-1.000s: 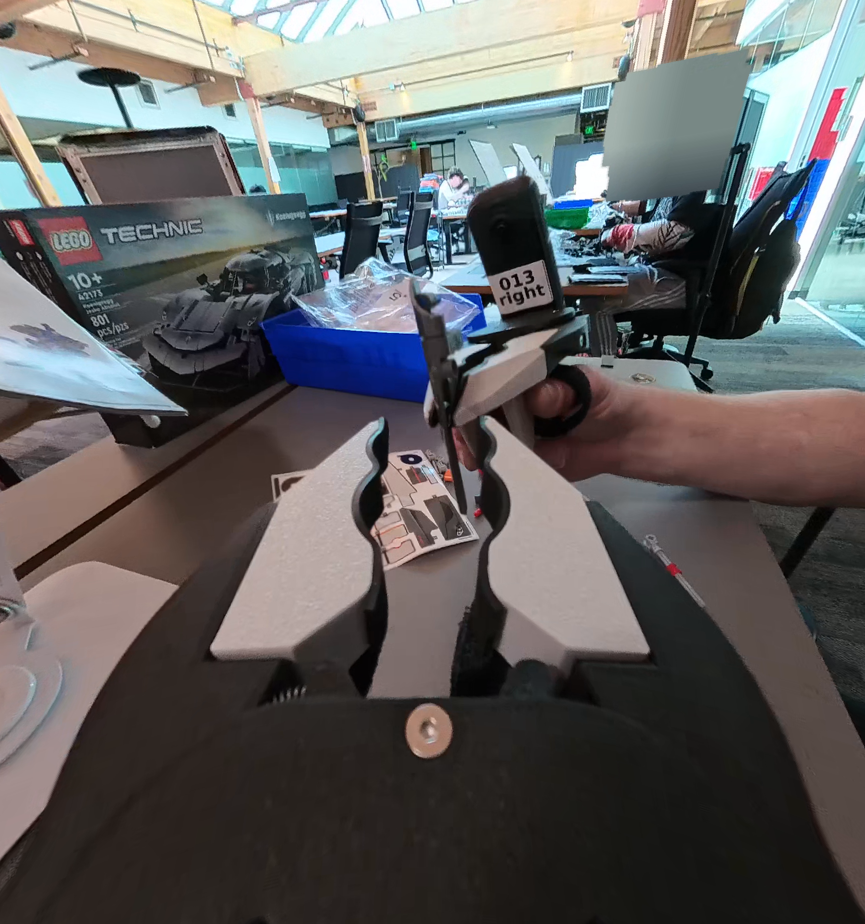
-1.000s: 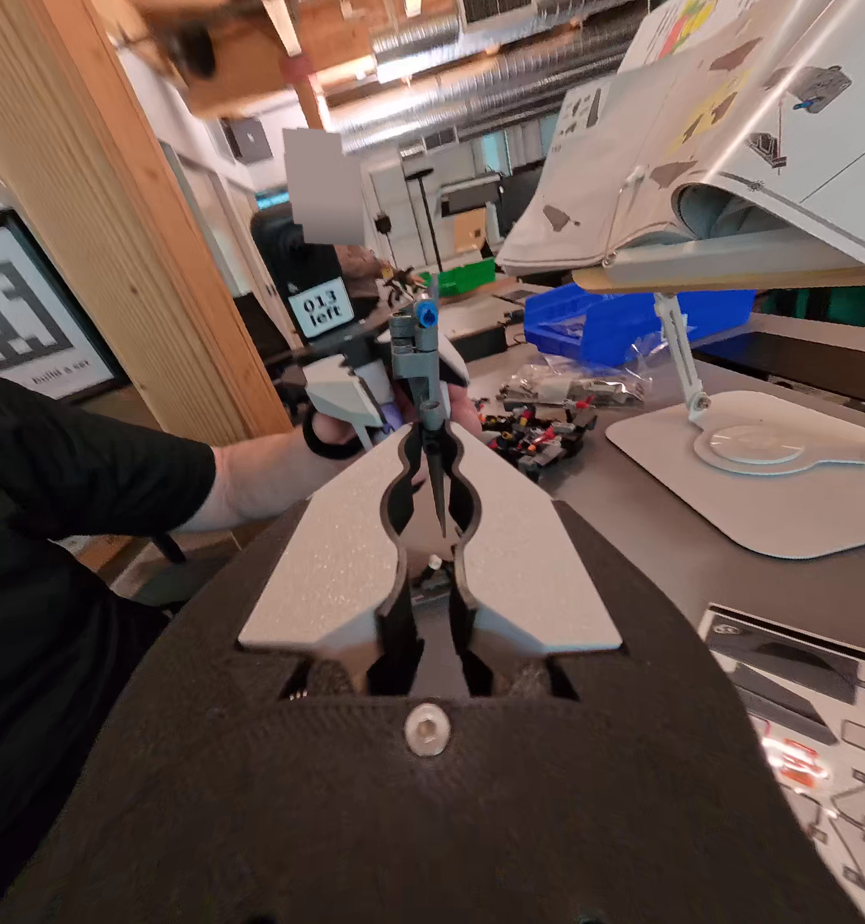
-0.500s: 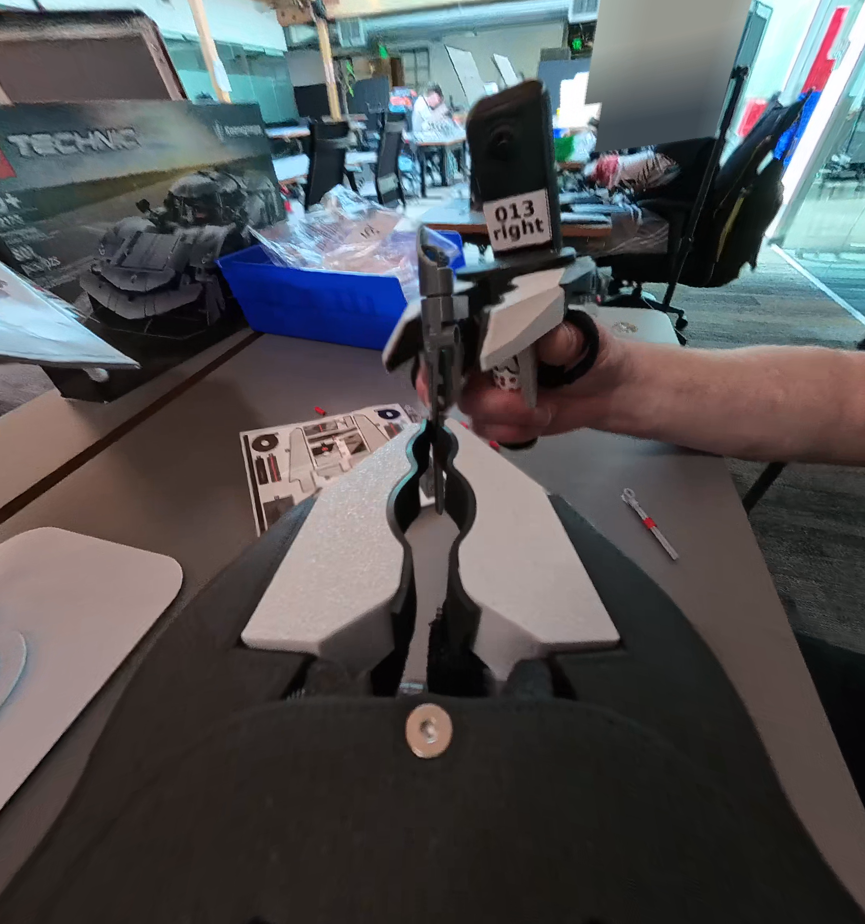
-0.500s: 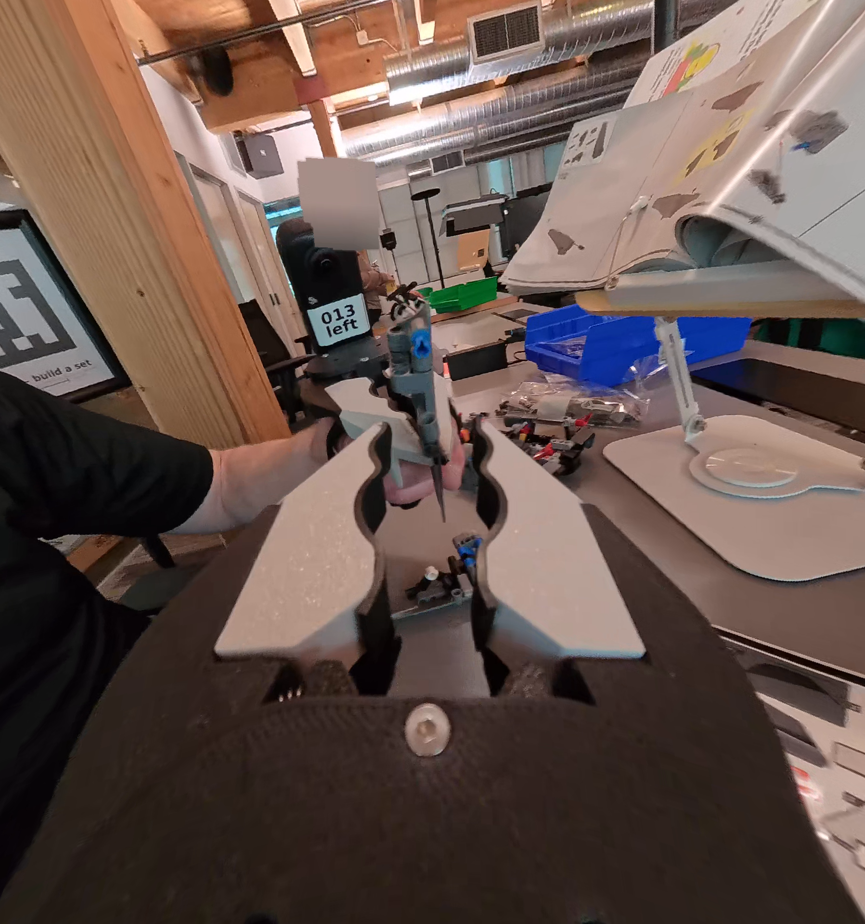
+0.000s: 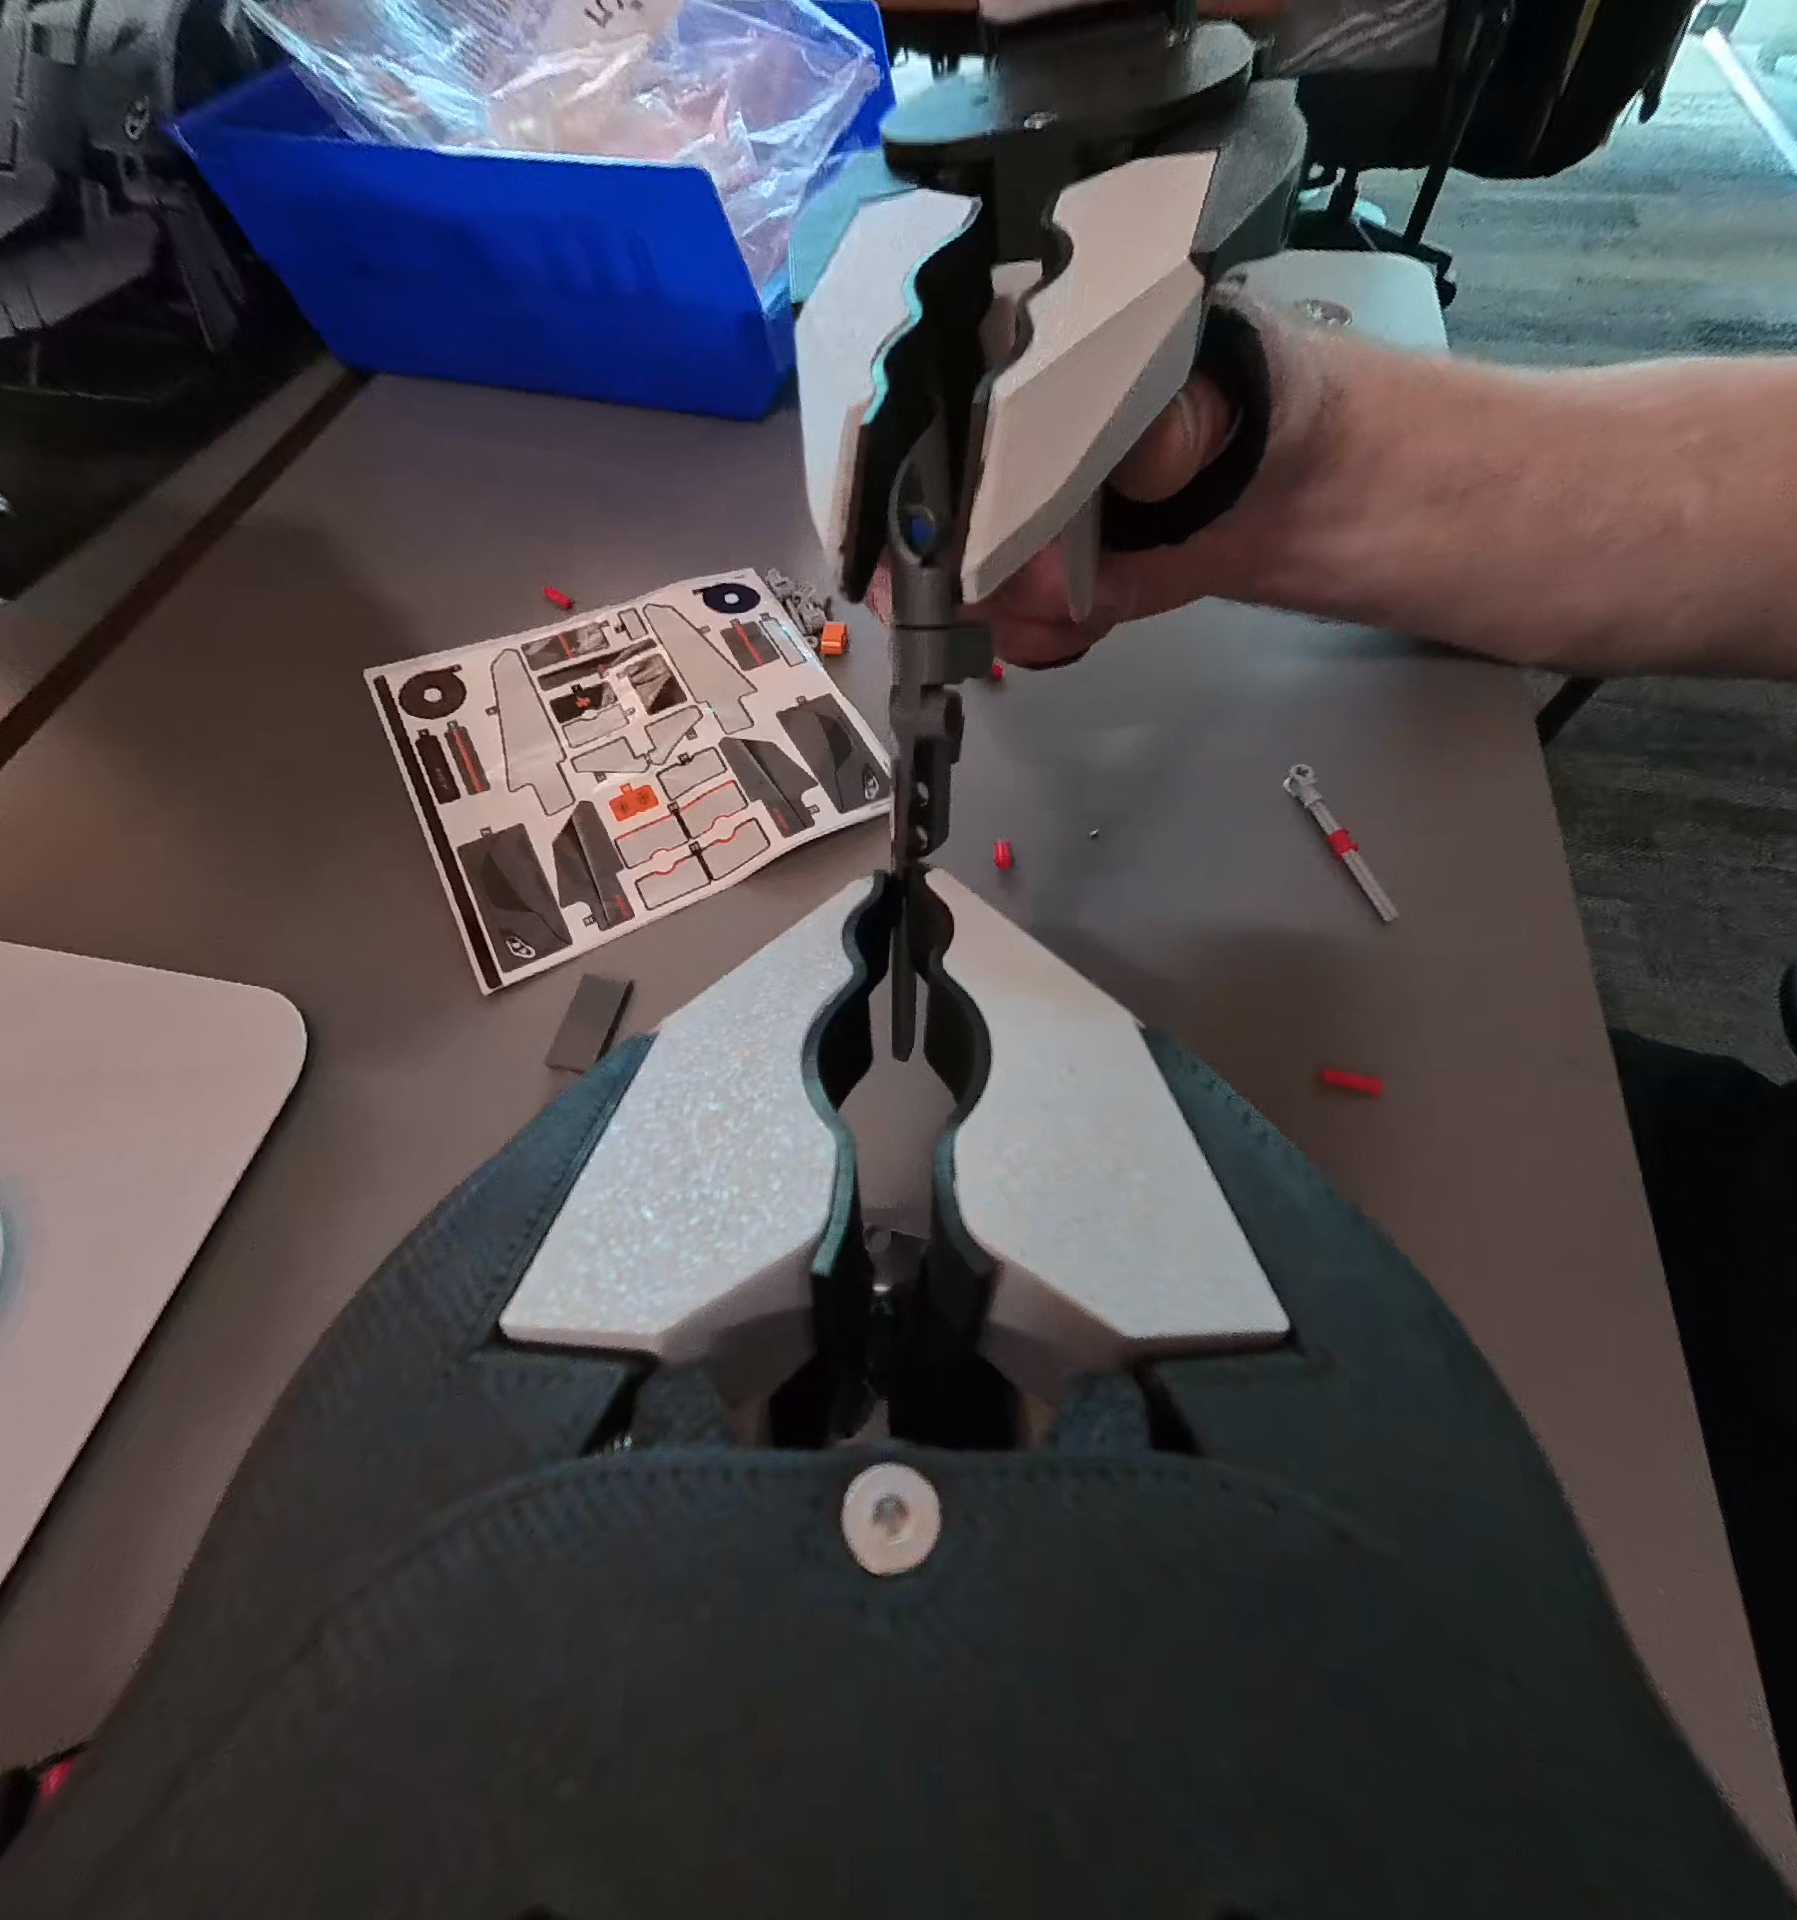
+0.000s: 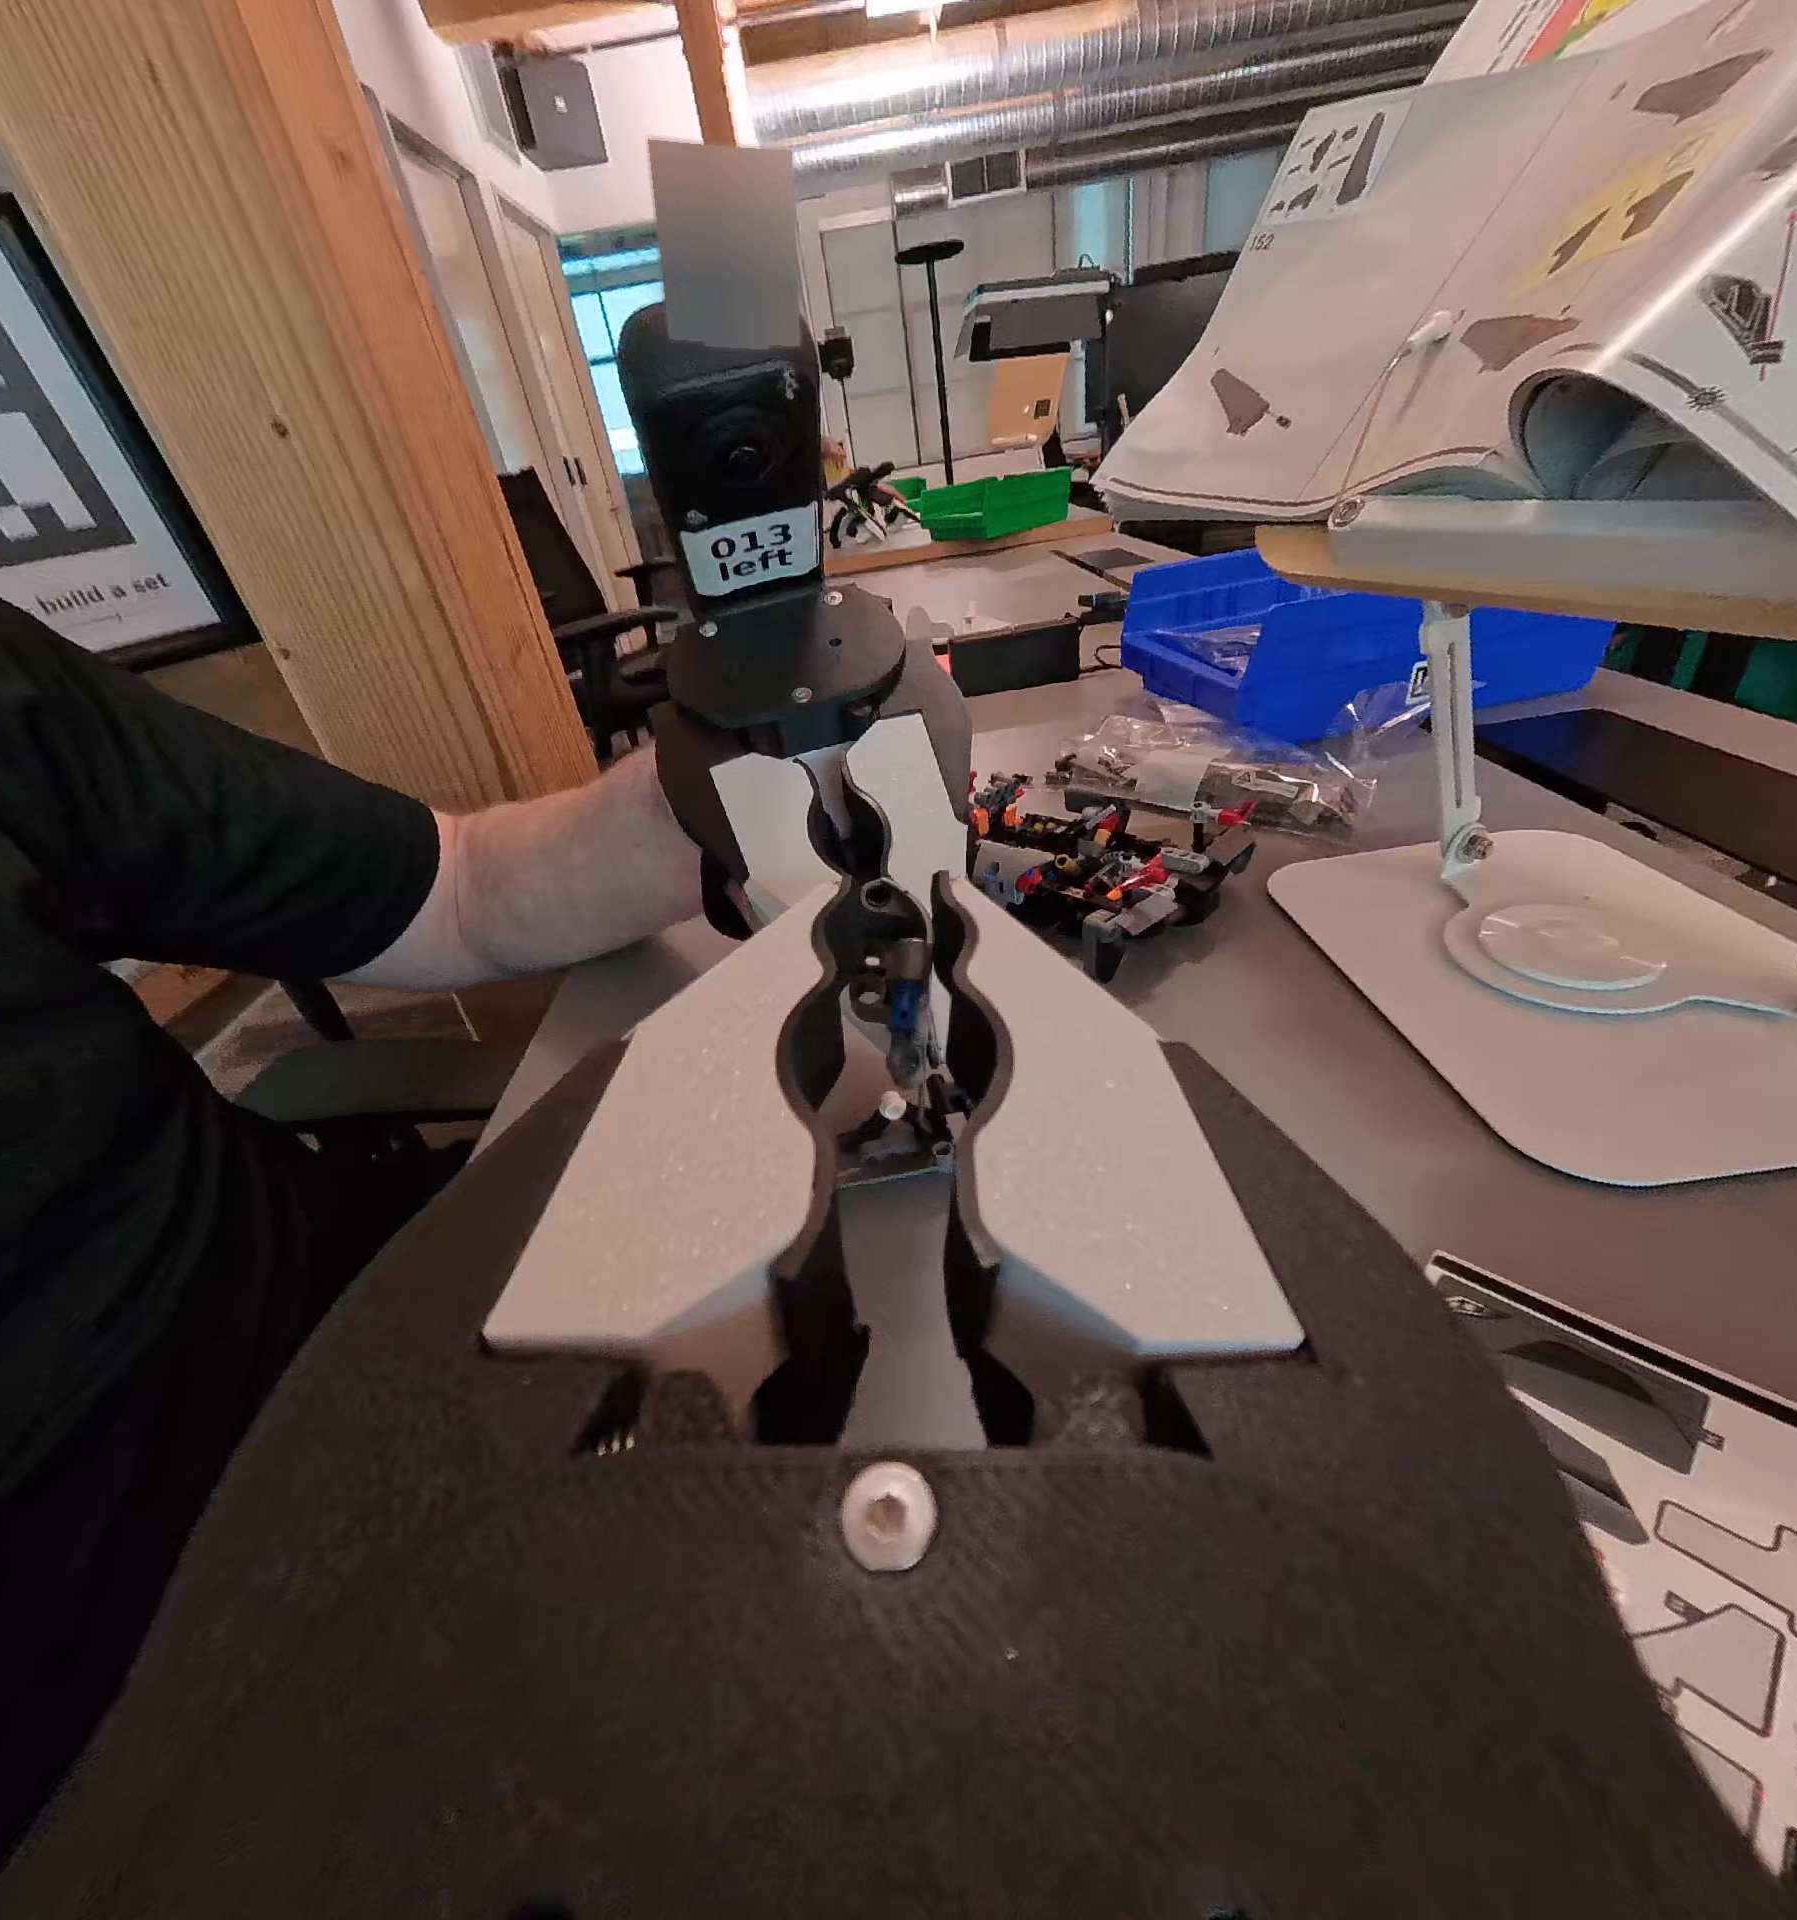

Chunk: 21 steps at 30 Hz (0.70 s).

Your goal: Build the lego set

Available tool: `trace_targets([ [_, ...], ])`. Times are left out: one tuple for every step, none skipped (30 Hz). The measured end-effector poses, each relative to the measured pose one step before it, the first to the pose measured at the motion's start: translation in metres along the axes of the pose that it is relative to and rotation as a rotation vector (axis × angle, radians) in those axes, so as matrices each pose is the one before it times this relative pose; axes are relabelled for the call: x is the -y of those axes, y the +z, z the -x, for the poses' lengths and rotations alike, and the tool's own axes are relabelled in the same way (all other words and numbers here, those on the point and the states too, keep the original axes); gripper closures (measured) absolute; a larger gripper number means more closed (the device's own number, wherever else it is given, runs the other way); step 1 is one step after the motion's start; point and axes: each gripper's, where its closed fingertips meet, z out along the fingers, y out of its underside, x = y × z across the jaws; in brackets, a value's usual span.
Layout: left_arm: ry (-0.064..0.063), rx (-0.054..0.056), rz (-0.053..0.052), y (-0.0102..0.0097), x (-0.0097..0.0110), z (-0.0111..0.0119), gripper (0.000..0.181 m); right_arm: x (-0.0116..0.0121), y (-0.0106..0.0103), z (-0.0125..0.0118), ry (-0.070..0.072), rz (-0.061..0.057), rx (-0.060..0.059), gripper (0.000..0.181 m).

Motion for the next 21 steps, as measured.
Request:
trace_targets([
  [0.0062, 0.0028, -0.014, -0.00104, 0.00205, 0.00069, 0.181, 0.00177, -0.00124, -0.00049, 0.0121, -0.0155, 0.0019, 0.171],
  [0.0132, 0.0018, -0.0144, -0.00077, 0.00211, -0.00012, 0.18, 0.00165, -0.00143, -0.0003, 0.0095, -0.0138, 0.0029, 0.172],
  [0.0101, 0.0086, -0.0096, -0.0005, 0.00158, 0.00038, 0.179, 0.00152, -0.00133, -0.00033, 0.0064, -0.0109, 0.0019, 0.173],
  [0.0024, 0.0055, -0.0034, -0.00018, 0.00113, 0.00014, 0.179, 0.00092, -0.00104, -0.00034, 0.0066, -0.0081, 0.0016, 0.174],
  [0.0032, -0.0026, -0.0036, -0.00012, 0.00095, -0.00086, 0.179, 0.00075, -0.00086, 0.00018, 0.0107, -0.007, 0.0063, 0.174],
  [0.0017, -0.0009, -0.0078, -0.00006, 0.00117, -0.00027, 0.179, 0.00078, -0.00075, -0.00001, 0.0109, -0.0065, 0.0048, 0.174],
  [-0.0067, 0.0006, -0.0088, -0.00001, 0.00096, 0.00061, 0.179, 0.00056, -0.0009, -0.00043, 0.0076, -0.004, 0.0001, 0.174],
  [-0.0149, -0.0118, -0.0074, 0.00019, 0.0006, -0.00045, 0.179, 0.00026, -0.00085, -0.00014, 0.0074, -0.0015, 0.0007, 0.174],
  [-0.0167, -0.0134, -0.012, 0.00026, 0.00096, -0.00042, 0.18, 0.00033, -0.00074, 0.00003, 0.01, -0.0033, 0.001, 0.174],
  [-0.0161, -0.0027, -0.0109, 0.00067, 0.0004, 0.00116, 0.181, 0.00023, -0.00061, 0.0, 0.0133, -0.0021, -0.0015, 0.174],
  [-0.0138, -0.0203, 0.0044, 0.00137, -0.00189, -0.00174, 0.181, -0.0011, -0.00006, 0.0003, 0.0117, 0.0075, -0.0009, 0.173],
  [-0.0094, -0.0143, 0.0053, 0.00126, -0.00178, -0.0012, 0.181, -0.00208, -0.00006, -0.00108, 0.0078, 0.0158, -0.0113, 0.172],
  [-0.0066, 0.0036, -0.0019, 0.00067, -0.00036, 0.00101, 0.181, -0.00178, -0.00057, -0.0032, -0.003, 0.0195, -0.031, 0.168],
  [-0.0082, -0.0087, 0.0059, 0.00045, -0.00065, -0.00092, 0.181, -0.00055, -0.00162, -0.0022, -0.0159, 0.0181, -0.0318, 0.155],
  [-0.0028, -0.0097, 0.0019, -0.00003, 0.00043, -0.0018, 0.181, 0.00087, -0.00239, 0.00068, -0.0233, 0.0135, -0.0196, 0.148],
  [-0.002, 0.0019, 0.0, -0.00019, 0.00088, -0.00038, 0.181, 0.00007, -0.0028, 0.00162, -0.0348, 0.0239, -0.0196, 0.145],
  [-0.0058, 0.0049, 0.0082, -0.00007, -0.00038, 0.00015, 0.181, -0.0013, -0.00252, 0.00145, -0.0455, 0.0354, -0.0256, 0.142],
  [0.0003, -0.0001, 0.0084, 0.00007, -0.00068, -0.00057, 0.181, -0.00226, -0.00204, 0.00264, -0.0509, 0.0422, -0.0225, 0.14],
  [0.0009, -0.001, -0.0001, -0.00002, 0.0002, -0.00075, 0.181, -0.00385, -0.00123, 0.00294, -0.0468, 0.0525, -0.02, 0.14],
  [-0.0049, -0.0031, -0.0007, 0.00037, 0.00036, -0.00066, 0.181, -0.00459, -0.00015, 0.00249, -0.0342, 0.0558, -0.0172, 0.141],
  [-0.0042, -0.0027, 0.0086, 0.00082, -0.00099, -0.00064, 0.181, -0.00299, 0.00044, 0.00195, -0.0222, 0.0415, -0.0131, 0.141],
])
